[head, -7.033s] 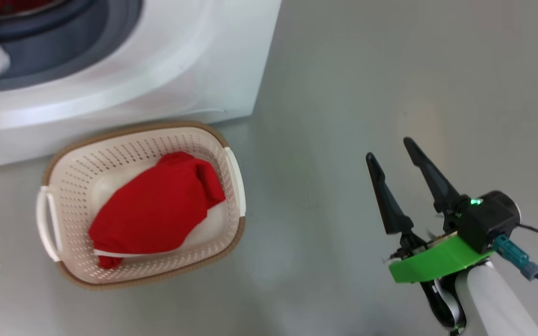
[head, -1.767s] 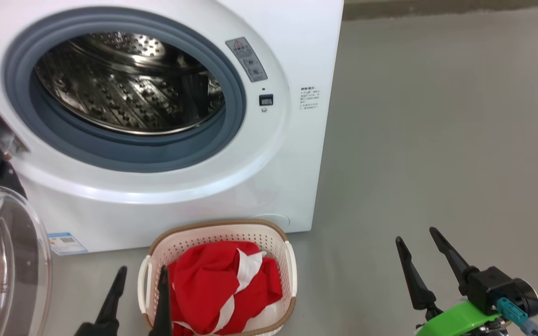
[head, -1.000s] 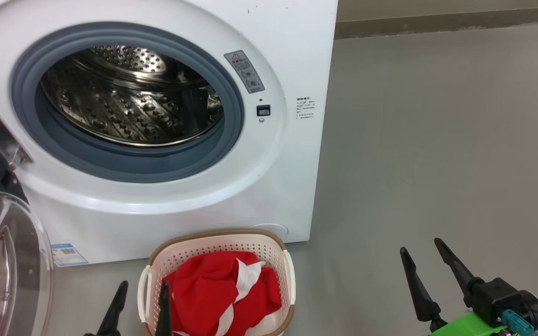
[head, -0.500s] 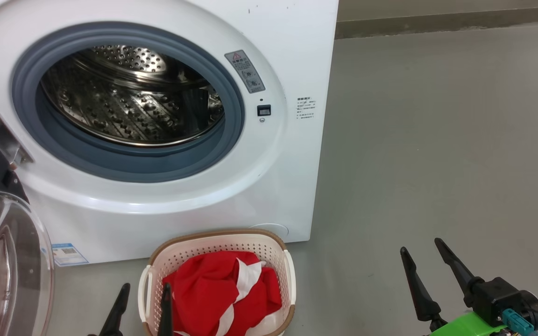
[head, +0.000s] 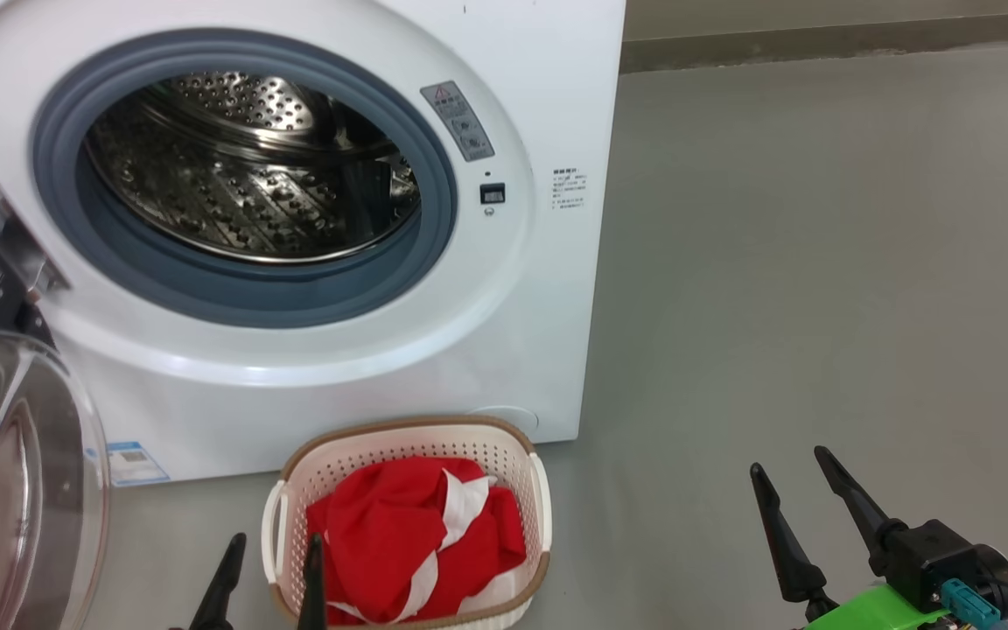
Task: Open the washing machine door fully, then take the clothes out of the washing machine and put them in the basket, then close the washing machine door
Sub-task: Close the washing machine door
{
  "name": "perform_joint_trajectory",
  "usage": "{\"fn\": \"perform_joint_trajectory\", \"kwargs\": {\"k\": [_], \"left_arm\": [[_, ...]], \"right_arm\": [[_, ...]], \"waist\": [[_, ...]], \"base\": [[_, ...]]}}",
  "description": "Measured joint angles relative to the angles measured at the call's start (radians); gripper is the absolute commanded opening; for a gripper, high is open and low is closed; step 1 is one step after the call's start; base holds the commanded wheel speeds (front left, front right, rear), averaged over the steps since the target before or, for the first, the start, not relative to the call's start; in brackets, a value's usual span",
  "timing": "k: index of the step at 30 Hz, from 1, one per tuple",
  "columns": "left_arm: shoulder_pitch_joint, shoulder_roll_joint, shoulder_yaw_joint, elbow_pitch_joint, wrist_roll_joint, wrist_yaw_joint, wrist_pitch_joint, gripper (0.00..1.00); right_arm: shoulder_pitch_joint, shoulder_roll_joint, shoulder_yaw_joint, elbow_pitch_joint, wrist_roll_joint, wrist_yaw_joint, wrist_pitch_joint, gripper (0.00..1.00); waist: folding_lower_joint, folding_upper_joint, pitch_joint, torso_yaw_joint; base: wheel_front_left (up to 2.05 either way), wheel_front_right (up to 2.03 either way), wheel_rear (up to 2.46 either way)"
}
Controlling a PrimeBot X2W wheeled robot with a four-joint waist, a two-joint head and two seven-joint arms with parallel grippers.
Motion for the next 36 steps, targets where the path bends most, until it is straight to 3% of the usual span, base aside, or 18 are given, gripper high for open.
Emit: {"fn": "perform_joint_trajectory", "kwargs": {"k": [13,36], "left_arm": [[0.000,0.005,-0.006,0.000,-0.011,0.003,-0.003,1.00],[0.000,0.016,-0.016,-0.003,-0.019,0.017,-0.006,1.00]], "right_arm": [[0.000,0.000,-0.004,0.001,0.000,0.000,0.000,1.00],[0.000,0.000,-0.009,0.003,0.000,0.000,0.002,1.00]], "waist": [[0.0000,0.0000,-0.006,0.004],[0.0000,0.0000,-0.007,0.017]], "base": [[-1.27,1.27,0.00],[-0.03,0.03,0.00]]}}
